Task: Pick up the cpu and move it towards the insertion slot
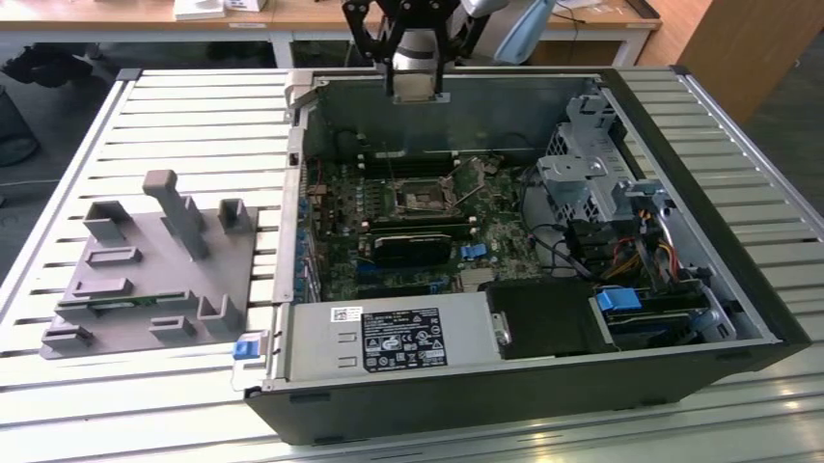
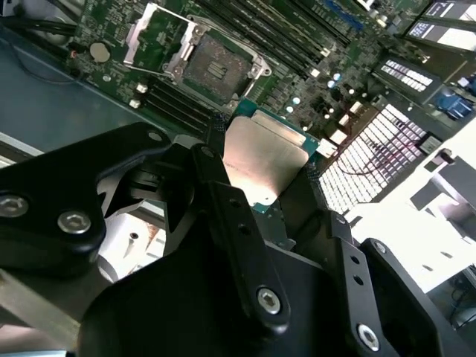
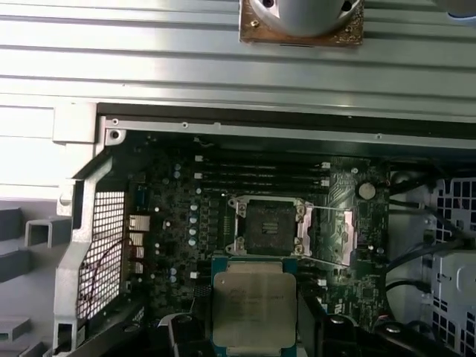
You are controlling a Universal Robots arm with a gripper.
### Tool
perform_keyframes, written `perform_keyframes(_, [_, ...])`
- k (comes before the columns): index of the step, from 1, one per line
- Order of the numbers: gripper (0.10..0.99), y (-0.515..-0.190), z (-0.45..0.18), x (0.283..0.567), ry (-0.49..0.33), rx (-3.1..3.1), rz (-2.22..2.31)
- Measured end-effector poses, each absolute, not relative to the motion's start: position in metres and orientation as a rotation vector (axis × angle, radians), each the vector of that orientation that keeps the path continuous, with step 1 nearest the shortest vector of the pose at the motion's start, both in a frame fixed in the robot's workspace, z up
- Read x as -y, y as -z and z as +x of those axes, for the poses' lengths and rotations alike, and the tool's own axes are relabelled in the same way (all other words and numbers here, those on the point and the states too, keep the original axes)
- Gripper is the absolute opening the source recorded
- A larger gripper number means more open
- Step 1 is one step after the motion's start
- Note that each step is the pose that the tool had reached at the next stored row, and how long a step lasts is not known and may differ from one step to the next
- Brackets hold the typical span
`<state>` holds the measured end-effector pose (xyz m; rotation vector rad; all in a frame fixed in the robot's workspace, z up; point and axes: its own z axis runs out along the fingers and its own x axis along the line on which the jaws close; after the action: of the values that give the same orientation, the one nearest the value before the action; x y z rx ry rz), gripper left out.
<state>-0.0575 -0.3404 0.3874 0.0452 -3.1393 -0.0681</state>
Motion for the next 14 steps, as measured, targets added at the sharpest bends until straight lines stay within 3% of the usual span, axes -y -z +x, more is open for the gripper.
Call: perform_keyframes(14, [0.541, -0.385, -0.035, 0.329, 0.068, 3.141, 0.045])
